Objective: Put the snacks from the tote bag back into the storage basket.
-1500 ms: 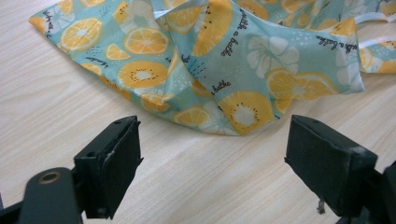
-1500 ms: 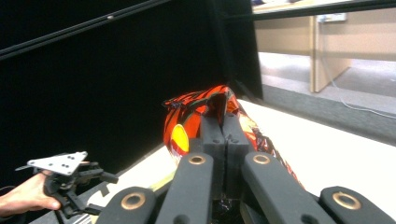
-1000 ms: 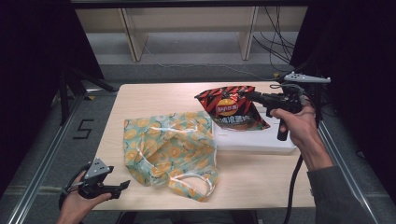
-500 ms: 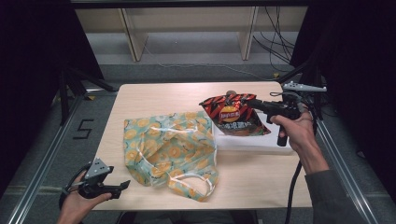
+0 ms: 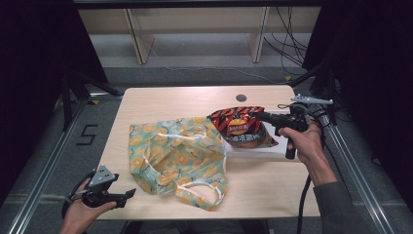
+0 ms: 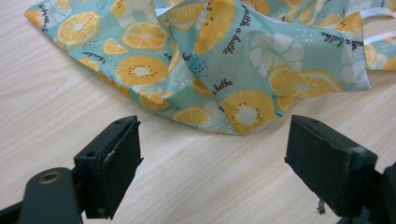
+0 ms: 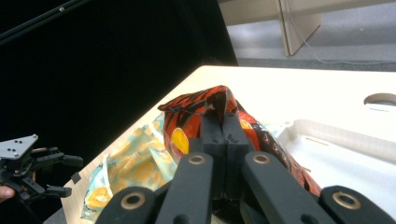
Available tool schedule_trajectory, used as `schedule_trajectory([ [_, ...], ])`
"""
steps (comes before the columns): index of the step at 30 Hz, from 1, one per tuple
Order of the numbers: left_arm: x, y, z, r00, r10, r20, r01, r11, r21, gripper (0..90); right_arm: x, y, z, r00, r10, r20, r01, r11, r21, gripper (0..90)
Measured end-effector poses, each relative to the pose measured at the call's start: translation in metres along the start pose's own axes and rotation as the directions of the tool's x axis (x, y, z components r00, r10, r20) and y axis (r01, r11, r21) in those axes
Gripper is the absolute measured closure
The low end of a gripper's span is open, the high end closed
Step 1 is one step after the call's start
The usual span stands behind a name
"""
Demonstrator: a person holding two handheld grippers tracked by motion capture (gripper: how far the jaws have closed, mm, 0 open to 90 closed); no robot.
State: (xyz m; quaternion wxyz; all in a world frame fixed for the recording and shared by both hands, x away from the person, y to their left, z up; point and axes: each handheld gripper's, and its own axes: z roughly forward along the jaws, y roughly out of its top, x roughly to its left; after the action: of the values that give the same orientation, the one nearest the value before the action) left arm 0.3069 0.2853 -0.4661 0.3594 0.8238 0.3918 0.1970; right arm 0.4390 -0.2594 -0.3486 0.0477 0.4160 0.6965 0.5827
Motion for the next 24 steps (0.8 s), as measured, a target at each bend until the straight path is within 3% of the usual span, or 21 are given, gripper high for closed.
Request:
schedule_trajectory([
  [1, 0.0, 0.0, 0.0, 1.0, -0.003, 0.0, 0.003, 1.0, 0.0, 17.4, -0.003, -0.001, 0.0, 0.9999, -0.017, 0.0, 0.017, 1.0, -0.002, 90.0],
  [4, 0.0, 0.0, -0.001, 1.0, 0.001, -0.001, -0.001, 1.0, 0.01, 17.4, -0.007, -0.004, -0.002, 0.9994, 0.035, 0.005, -0.035, 0.999, 0.002, 90.0],
  [5, -0.001, 0.0, -0.001, 0.9997, -0.025, 0.002, 0.025, 0.9996, 0.013, 17.4, -0.01, -0.005, -0.002, 0.9998, 0.021, 0.006, -0.021, 1.0, -0.011, 90.0],
  [8, -0.002, 0.0, -0.001, 0.9994, -0.036, -0.002, 0.036, 0.9993, 0.011, 17.4, -0.016, -0.007, -0.005, 0.9995, 0.025, 0.018, -0.025, 1.0, -0.011, 90.0],
  [9, -0.001, 0.0, -0.001, 0.9997, -0.023, -0.003, 0.023, 0.9997, 0.011, 17.4, -0.015, -0.008, -0.007, 0.9978, 0.061, 0.025, -0.061, 0.998, -0.004, 90.0],
  [10, 0.0, 0.001, -0.001, 1.0, 0.003, -0.001, -0.003, 1.0, 0.009, 17.4, -0.019, -0.008, -0.007, 0.9987, 0.039, 0.032, -0.039, 0.999, -0.016, 90.0],
  [11, 0.001, 0.001, -0.001, 1.0, 0.007, -0.002, -0.006, 0.9999, 0.01, 17.4, -0.021, -0.01, -0.008, 0.9975, 0.061, 0.035, -0.06, 0.998, -0.015, 90.0],
  [12, 0.001, 0.001, -0.001, 1.0, 0.007, -0.003, -0.007, 0.9999, 0.015, 17.4, -0.021, -0.011, -0.01, 0.9951, 0.089, 0.041, -0.089, 0.996, -0.011, 90.0],
  [13, 0.0, 0.0, -0.001, 0.9999, -0.016, 0.0, 0.016, 0.9997, 0.018, 17.4, -0.025, -0.012, -0.011, 0.9962, 0.074, 0.047, -0.073, 0.997, -0.018, 90.0],
  [16, -0.001, 0.0, -0.001, 0.9998, -0.022, 0.001, 0.022, 0.9997, 0.011, 17.4, -0.03, -0.016, -0.013, 0.9923, 0.11, 0.056, -0.109, 0.994, -0.021, 90.0],
  [17, -0.002, 0.0, -0.001, 0.9995, -0.032, -0.003, 0.032, 0.9994, 0.012, 17.4, -0.034, -0.017, -0.014, 0.9935, 0.092, 0.068, -0.09, 0.996, -0.023, 90.0],
  [18, 0.0, 0.001, -0.001, 1.0, -0.002, 0.0, 0.002, 1.0, 0.01, 17.4, -0.033, -0.018, -0.015, 0.9905, 0.12, 0.068, -0.119, 0.993, -0.022, 90.0],
  [19, 0.0, 0.001, -0.001, 1.0, 0.001, 0.0, -0.001, 1.0, 0.009, 17.4, -0.034, -0.019, -0.016, 0.9877, 0.139, 0.071, -0.137, 0.99, -0.024, 90.0],
  [23, 0.0, 0.0, -0.001, 1.0, -0.01, -0.001, 0.01, 0.9998, 0.019, 17.4, -0.039, -0.023, -0.017, 0.9848, 0.159, 0.07, -0.157, 0.987, -0.04, 90.0],
  [24, 0.0, 0.0, -0.001, 0.9999, -0.013, -0.002, 0.013, 0.9997, 0.019, 17.4, -0.041, -0.024, -0.016, 0.9869, 0.14, 0.08, -0.137, 0.99, -0.042, 90.0],
])
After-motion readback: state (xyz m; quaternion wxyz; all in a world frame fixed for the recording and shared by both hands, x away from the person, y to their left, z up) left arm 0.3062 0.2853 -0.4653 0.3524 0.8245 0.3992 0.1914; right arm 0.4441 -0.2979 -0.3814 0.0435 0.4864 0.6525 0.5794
